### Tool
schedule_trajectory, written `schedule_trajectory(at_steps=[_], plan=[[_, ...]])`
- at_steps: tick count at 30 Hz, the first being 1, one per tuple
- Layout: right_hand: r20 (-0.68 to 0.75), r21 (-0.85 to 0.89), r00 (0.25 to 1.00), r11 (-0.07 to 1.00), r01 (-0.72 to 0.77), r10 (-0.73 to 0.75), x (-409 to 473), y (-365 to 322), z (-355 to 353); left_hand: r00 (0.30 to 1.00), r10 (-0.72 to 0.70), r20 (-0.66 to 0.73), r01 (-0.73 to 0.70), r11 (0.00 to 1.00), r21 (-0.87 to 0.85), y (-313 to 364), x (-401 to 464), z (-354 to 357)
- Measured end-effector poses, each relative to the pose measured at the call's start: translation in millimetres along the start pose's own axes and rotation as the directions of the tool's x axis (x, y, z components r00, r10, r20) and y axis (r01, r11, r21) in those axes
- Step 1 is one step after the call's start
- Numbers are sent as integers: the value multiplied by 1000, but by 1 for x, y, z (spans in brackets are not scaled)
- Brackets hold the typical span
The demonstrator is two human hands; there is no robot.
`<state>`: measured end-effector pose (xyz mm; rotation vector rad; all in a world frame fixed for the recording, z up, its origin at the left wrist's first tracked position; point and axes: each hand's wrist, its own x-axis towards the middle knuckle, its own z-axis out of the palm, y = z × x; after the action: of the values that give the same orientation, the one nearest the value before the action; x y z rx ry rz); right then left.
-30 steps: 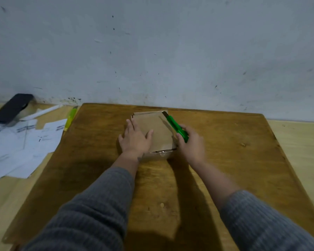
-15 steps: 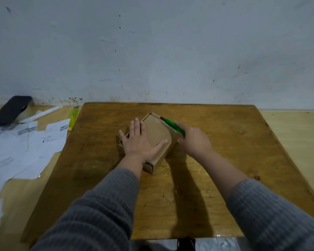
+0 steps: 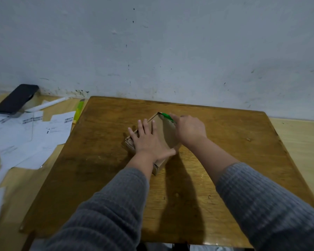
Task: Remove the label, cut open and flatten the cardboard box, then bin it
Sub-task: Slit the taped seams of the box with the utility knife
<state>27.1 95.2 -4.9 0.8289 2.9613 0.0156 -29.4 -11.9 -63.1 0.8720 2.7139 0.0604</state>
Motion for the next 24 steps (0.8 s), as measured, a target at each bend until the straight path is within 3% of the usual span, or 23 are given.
schedule_trajectory(at_steps=[24], plan=[[-38,62,998,997,-55,57,-46,40,-3,999,-13,-33,13,1000,9,1,-2,3]])
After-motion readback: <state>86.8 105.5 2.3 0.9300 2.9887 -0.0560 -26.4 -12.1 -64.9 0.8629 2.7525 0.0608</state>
